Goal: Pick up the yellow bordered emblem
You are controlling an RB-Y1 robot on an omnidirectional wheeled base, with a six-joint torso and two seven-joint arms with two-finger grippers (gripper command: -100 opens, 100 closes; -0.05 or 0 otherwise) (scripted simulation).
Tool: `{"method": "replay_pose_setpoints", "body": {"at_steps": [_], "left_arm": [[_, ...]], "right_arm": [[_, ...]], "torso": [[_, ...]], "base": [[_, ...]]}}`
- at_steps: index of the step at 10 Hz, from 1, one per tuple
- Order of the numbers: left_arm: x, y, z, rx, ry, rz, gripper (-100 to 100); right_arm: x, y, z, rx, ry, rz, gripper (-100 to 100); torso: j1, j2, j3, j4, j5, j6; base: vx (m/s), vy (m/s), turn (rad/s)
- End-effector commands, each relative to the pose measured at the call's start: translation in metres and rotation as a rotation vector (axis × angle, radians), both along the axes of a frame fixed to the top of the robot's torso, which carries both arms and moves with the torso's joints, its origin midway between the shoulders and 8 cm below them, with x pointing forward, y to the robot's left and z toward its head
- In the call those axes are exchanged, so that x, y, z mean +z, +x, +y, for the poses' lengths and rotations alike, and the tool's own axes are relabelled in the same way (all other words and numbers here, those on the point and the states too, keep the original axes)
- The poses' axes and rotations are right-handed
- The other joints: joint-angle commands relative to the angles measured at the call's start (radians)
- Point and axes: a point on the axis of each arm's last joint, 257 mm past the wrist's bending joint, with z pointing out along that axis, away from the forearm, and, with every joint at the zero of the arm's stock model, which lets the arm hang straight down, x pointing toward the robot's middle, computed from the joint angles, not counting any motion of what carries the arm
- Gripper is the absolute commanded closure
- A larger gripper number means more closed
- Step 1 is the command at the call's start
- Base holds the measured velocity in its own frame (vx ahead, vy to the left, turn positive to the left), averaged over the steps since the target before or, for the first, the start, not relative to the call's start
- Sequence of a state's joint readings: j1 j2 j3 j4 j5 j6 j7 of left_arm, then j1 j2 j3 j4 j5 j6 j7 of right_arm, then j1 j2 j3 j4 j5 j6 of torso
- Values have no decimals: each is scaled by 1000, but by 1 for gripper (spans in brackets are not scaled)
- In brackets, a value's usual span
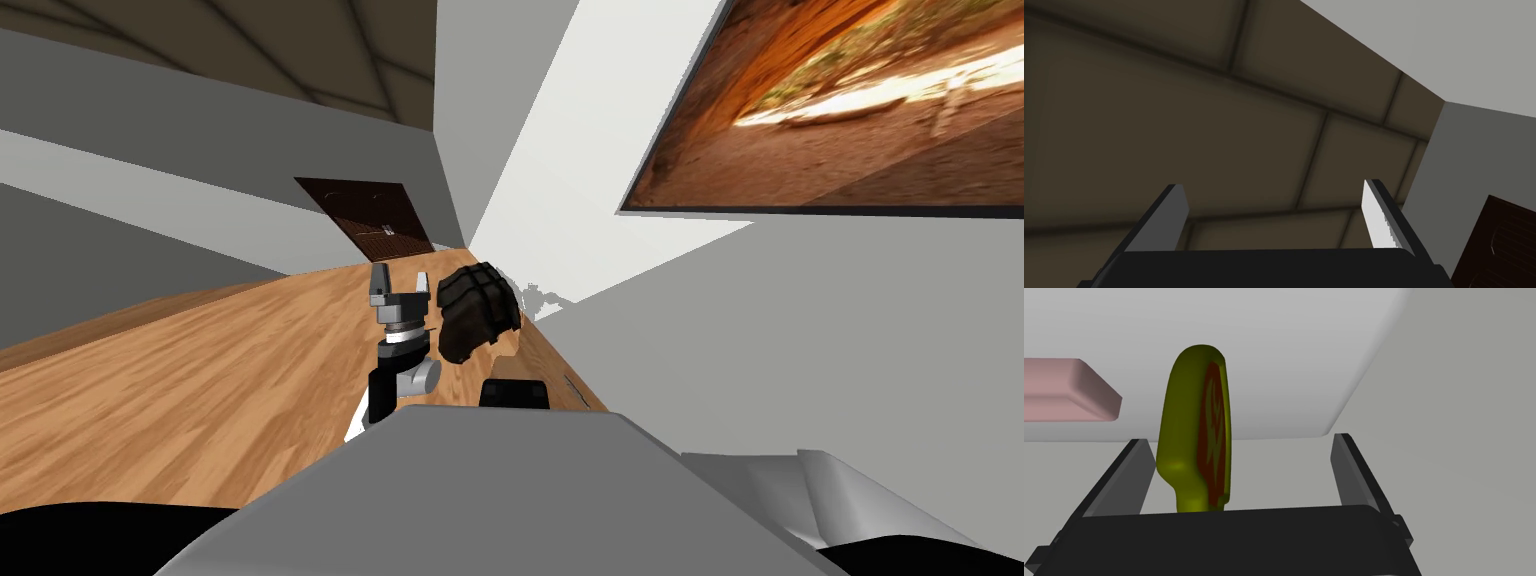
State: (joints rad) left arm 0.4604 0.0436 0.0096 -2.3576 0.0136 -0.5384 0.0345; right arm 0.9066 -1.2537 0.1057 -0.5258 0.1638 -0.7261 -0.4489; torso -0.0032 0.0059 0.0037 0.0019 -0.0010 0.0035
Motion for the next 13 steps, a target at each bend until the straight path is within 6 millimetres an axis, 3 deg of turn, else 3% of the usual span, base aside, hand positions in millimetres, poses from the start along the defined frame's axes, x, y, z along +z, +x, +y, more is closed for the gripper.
{"method": "replay_pose_setpoints", "body": {"at_steps": [1,4,5,6,10,11,12,13], "left_arm": [[0,0,0,0,0,0,0],[0,0,0,0,0,0,0],[0,0,0,0,0,0,0],[0,0,0,0,0,0,0],[0,0,0,0,0,0,0],[0,0,0,0,0,0,0],[0,0,0,0,0,0,0],[0,0,0,0,0,0,0]], "right_arm": [[1,-5,-3,-24,-8,-8,-100],[-2,-30,0,-87,-10,2,-100],[-1,-25,1,-71,-7,-2,-100],[-1,-26,0,-74,-9,-1,100],[-1,-26,0,-74,-9,0,100],[-1,-26,0,-74,-9,-1,0],[0,-17,-2,-56,-9,-6,100],[2,-3,-4,-29,-10,-19,100]], "torso": [[0,0,0,0,0,0],[0,-2,-1,0,0,0],[1,-2,-1,0,0,0],[0,-3,-2,-1,0,1],[-1,-6,-3,-1,-1,0],[-1,-6,-3,-1,-1,0],[-1,-6,-3,-1,-1,0],[-1,-7,-4,-1,-1,2]], "base": [[-58,-1,112],[-56,10,163],[-28,4,46],[0,0,0],[-1,0,0],[0,0,0],[34,-7,-149],[76,-6,-305]]}}
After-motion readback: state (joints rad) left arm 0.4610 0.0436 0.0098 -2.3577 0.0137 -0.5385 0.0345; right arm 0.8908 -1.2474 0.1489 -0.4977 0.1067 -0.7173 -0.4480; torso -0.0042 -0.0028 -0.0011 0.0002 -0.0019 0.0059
